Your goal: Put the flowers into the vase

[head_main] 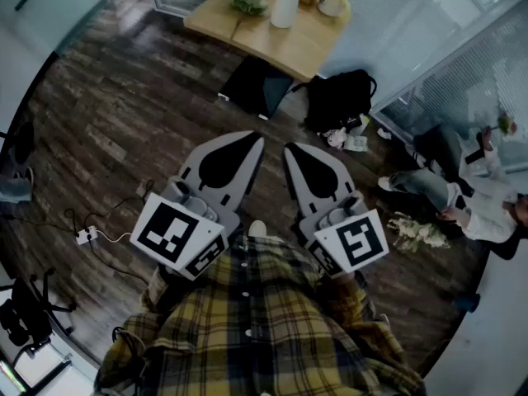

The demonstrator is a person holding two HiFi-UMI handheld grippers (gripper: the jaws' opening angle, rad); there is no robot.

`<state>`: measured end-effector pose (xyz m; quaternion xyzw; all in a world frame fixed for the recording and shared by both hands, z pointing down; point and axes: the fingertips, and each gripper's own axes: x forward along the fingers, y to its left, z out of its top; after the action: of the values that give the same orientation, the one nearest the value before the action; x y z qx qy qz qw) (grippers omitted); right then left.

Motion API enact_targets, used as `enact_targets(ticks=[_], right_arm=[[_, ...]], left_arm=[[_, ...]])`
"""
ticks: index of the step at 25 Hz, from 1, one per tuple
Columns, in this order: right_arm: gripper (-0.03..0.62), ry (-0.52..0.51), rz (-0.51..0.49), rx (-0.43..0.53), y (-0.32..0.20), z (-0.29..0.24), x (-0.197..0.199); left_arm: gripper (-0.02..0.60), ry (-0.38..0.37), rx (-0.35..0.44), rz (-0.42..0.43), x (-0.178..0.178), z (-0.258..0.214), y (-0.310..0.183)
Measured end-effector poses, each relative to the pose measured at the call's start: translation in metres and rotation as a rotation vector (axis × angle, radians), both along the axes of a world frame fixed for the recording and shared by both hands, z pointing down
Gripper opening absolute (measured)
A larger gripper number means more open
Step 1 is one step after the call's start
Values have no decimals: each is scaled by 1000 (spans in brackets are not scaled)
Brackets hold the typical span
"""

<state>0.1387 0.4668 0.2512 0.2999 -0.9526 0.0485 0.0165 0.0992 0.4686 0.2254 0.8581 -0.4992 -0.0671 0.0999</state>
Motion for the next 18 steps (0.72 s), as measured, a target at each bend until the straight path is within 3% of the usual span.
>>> enact_targets(ticks=[8,18], right_arm=[[12,-15,2,-1,-2,0,17],[12,-33,33,-5,-7,1,44]], left_arm=[[9,20,-7,14,13,1,-3],[9,30,3,-35,15,0,-3]])
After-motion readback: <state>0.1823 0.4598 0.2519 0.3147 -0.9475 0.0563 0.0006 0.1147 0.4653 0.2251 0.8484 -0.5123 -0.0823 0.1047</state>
